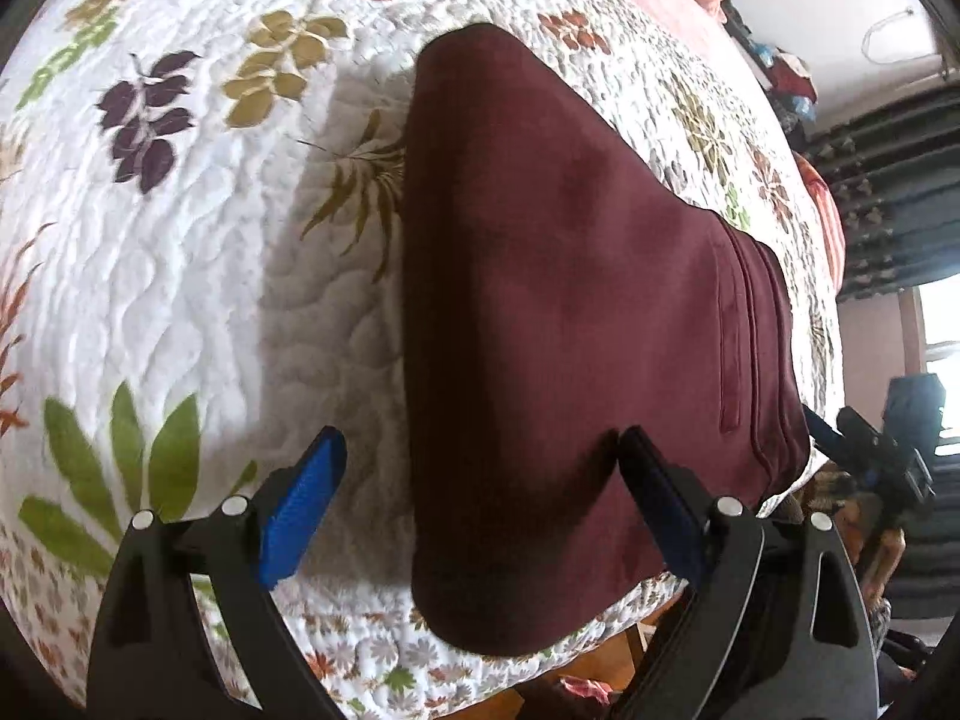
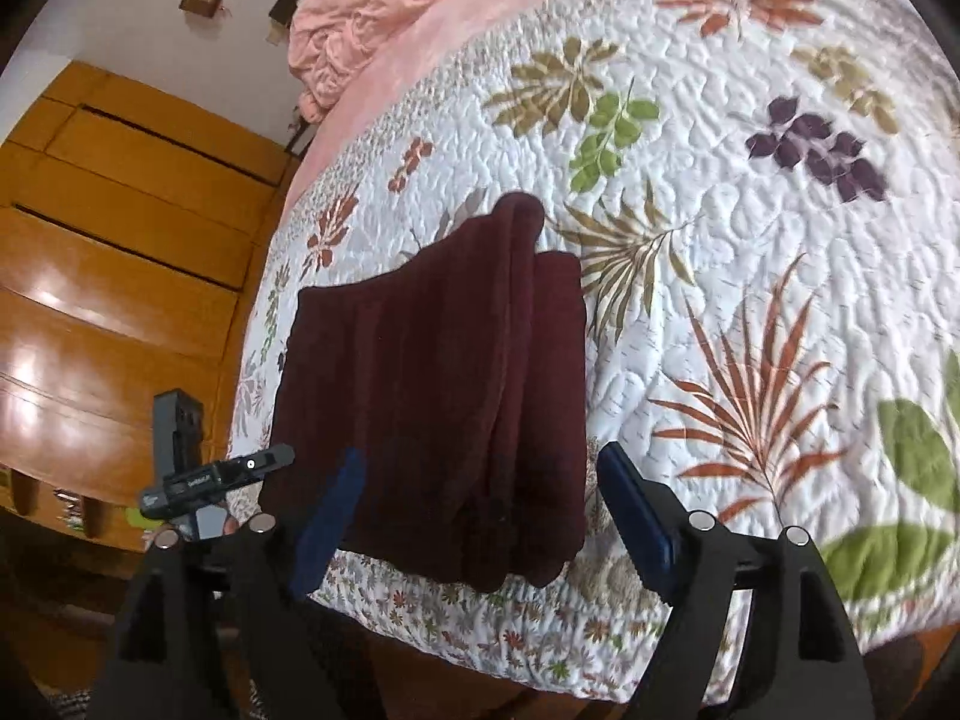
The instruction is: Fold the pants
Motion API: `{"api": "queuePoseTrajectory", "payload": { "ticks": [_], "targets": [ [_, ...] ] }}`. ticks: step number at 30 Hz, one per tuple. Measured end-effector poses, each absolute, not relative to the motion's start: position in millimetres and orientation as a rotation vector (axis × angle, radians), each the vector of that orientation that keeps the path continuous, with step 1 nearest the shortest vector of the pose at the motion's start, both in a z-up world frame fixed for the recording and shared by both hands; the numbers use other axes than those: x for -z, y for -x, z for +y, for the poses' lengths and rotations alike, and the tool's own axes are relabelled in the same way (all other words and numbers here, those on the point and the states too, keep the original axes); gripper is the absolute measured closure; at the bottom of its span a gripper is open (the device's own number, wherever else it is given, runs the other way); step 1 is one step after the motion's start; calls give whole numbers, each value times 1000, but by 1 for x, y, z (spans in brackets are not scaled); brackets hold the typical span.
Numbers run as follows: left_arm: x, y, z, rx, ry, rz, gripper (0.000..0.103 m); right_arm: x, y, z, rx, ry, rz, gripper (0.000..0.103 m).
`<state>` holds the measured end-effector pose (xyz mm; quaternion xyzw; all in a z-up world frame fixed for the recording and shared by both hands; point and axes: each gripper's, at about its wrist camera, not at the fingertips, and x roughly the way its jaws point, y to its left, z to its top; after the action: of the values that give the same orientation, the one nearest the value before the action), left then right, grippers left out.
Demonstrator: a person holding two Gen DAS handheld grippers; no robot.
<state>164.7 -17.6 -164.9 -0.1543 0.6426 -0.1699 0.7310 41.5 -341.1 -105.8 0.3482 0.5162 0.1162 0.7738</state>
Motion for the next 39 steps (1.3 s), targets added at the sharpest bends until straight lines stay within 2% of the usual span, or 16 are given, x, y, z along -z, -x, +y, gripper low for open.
{"api": "queuePoseTrajectory", "payload": {
  "ticks": [5, 13, 17, 21, 26, 30, 39],
  "targets": [
    [180, -178, -22, 430, 402, 1464, 12, 129, -60, -347, -307, -810, 1161, 18],
    [190, -191, -45, 472, 386, 1500, 12, 148, -78, -337, -346, -783, 1206, 18],
    [191, -195, -51, 487, 359, 1504, 14, 157, -83, -334, -343, -780, 1216, 27],
    [188, -196, -49, 477, 347, 1481, 34, 156, -81, -330, -340, -758, 1202, 44],
    [185, -191, -29, 490, 490, 1423, 64, 144, -72, -321, -318, -733, 1153, 61],
    [179, -184, -30, 505, 481, 1360, 68, 129, -72, -317, -335, -751, 1119, 66],
    [156, -185, -37, 581, 550, 1261, 72, 87, -88, -310, -353, -681, 1069, 67]
  ]
}}
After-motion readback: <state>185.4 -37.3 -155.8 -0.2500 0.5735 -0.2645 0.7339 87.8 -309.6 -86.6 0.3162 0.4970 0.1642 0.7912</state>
